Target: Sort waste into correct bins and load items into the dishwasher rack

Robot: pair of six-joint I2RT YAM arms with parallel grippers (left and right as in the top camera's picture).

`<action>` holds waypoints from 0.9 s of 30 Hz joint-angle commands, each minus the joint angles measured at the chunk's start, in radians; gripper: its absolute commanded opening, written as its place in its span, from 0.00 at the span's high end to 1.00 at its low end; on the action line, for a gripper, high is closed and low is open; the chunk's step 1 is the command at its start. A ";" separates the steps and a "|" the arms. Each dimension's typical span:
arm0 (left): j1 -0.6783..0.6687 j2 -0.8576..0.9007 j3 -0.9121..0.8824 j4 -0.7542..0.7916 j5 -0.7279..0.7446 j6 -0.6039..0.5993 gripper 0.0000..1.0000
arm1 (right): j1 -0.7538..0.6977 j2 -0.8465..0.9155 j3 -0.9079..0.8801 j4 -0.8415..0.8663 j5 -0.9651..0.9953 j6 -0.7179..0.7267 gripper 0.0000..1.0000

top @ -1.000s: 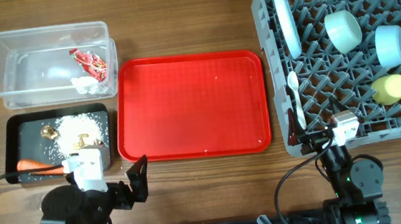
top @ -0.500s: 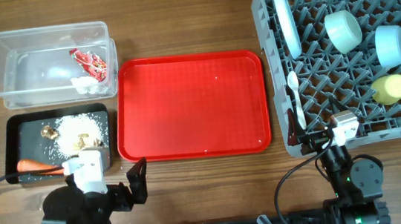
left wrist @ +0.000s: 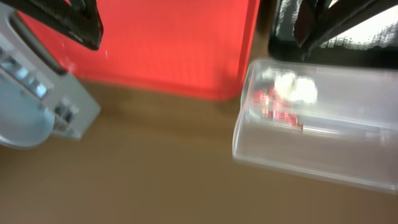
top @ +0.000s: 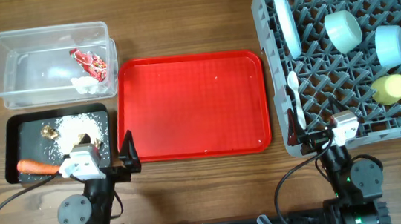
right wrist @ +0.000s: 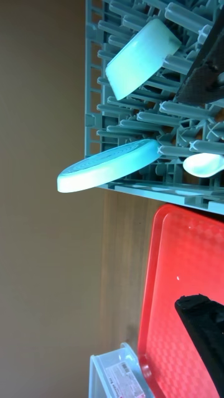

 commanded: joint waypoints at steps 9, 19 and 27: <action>0.009 -0.015 -0.187 0.240 0.050 0.150 0.00 | -0.001 -0.014 0.001 0.003 -0.016 -0.013 0.00; 0.011 -0.015 -0.187 0.243 0.043 0.148 0.00 | -0.001 -0.014 0.001 0.003 -0.016 -0.013 0.00; 0.011 -0.014 -0.187 0.244 0.043 0.148 0.00 | -0.001 -0.014 0.001 0.004 -0.016 -0.013 0.00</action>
